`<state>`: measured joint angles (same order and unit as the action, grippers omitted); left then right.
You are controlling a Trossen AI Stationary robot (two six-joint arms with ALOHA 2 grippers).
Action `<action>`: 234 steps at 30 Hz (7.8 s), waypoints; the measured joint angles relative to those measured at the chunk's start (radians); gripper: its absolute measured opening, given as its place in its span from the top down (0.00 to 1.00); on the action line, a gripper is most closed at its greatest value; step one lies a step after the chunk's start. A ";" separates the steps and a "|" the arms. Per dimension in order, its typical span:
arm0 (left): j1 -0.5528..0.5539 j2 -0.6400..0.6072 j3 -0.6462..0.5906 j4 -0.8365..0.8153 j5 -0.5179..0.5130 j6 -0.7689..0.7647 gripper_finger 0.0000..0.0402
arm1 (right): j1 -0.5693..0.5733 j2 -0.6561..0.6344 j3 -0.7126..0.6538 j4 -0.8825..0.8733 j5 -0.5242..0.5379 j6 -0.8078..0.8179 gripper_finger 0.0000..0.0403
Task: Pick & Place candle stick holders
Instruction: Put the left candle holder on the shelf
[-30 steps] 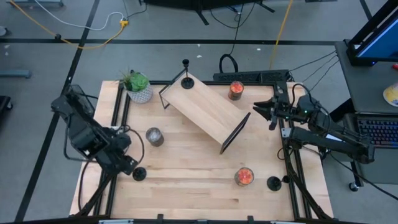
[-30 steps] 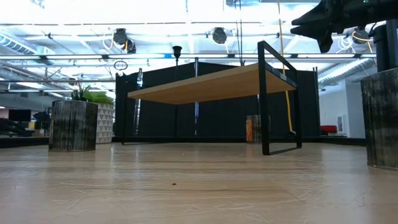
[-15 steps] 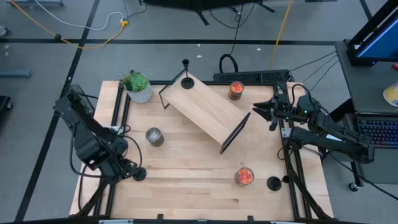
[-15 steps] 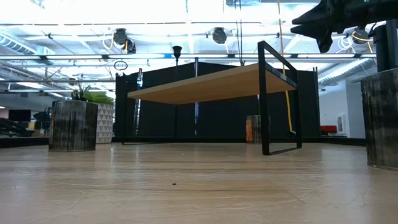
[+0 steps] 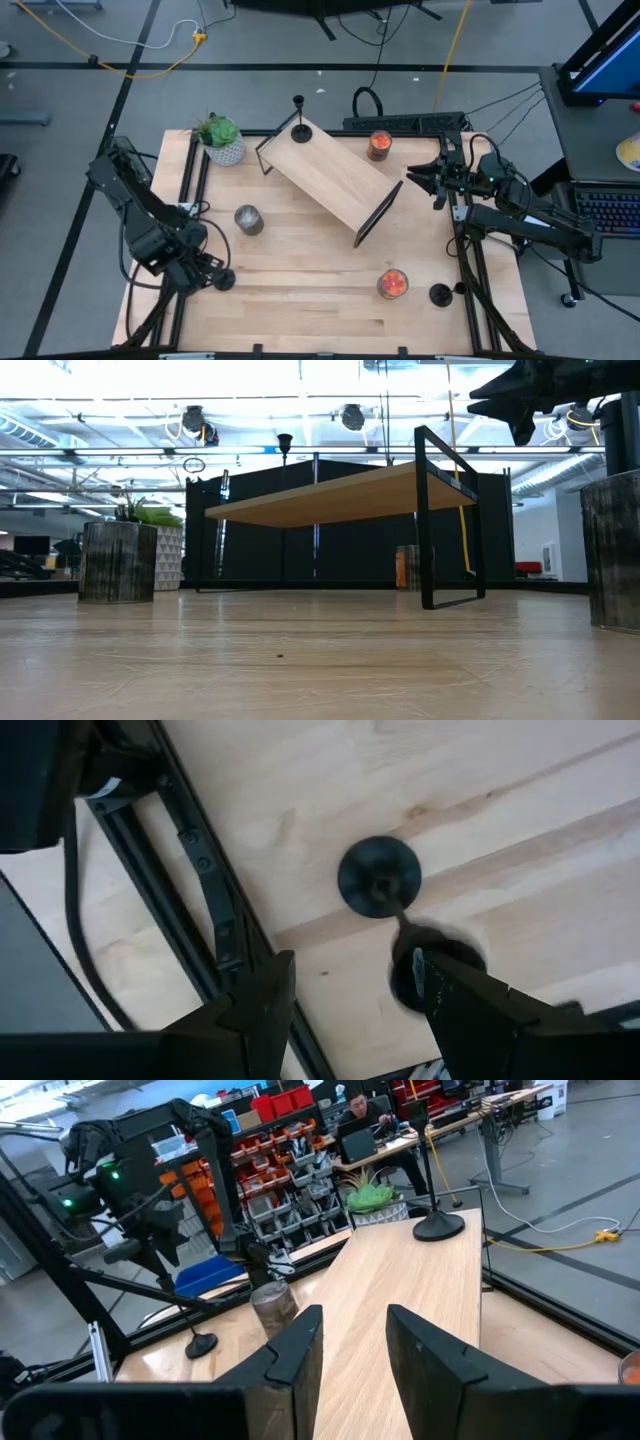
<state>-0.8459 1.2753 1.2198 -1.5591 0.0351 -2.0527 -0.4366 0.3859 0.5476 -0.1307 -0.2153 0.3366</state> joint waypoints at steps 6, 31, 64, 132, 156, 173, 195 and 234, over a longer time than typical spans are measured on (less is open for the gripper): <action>0.000 0.001 -0.027 0.025 0.013 -0.014 0.47 | 0.000 0.000 0.000 0.000 0.000 0.000 0.74; 0.000 -0.001 -0.122 0.234 0.000 -0.015 0.64 | 0.000 0.000 0.000 0.060 0.000 0.000 0.74; 0.112 0.002 0.038 0.397 -0.174 0.192 0.96 | 0.000 0.000 0.000 0.059 0.000 -0.006 0.74; 1.413 0.419 0.997 -0.012 0.022 1.504 0.96 | 0.000 0.000 0.000 0.047 0.000 -0.004 0.74; 1.395 0.390 0.839 -0.011 -0.002 1.455 0.96 | 0.000 0.000 0.000 0.044 0.000 -0.004 0.74; 1.395 0.390 0.839 -0.012 -0.033 1.453 0.96 | 0.000 0.000 0.000 0.044 0.000 -0.004 0.74; 1.396 0.390 0.840 -0.012 -0.047 1.469 0.91 | 0.000 0.000 0.000 0.044 0.000 0.022 0.74; 1.396 0.390 0.841 0.033 -0.126 1.506 0.84 | 0.000 0.000 0.000 0.044 0.000 0.022 0.74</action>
<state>0.5503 1.6657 2.0605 -1.5263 -0.0911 -0.5469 -0.4369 0.3861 0.5476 -0.0864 -0.2155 0.3588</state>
